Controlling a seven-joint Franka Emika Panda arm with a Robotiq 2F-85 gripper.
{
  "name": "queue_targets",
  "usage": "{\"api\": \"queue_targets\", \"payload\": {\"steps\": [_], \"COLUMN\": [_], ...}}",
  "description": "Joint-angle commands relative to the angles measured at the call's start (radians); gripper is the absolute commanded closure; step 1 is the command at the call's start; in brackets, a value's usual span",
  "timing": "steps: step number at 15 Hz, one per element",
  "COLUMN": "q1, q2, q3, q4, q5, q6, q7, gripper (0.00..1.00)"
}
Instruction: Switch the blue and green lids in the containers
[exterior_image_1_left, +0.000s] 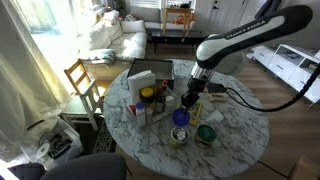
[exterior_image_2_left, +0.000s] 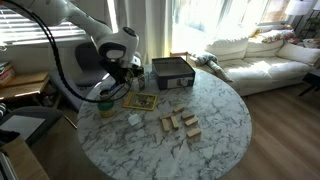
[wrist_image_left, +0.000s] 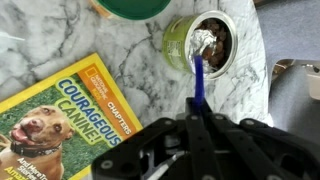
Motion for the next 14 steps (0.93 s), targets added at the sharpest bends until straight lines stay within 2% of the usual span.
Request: {"api": "queue_targets", "payload": {"steps": [1,4,10,14], "q1": [-0.070,-0.108,-0.102,-0.090], "q2": [0.071,0.104,0.182,0.234], "q3": [-0.010,-0.031,-0.100,-0.112], "q4": [0.092,0.137,0.184,0.218], "q5": [0.081,0.108,0.035,-0.005], "q6": [-0.110,-0.165,-0.117,-0.097], "q7": [-0.040,-0.043,0.021,0.076], "gripper": [0.99,0.99,0.99,0.99]}}
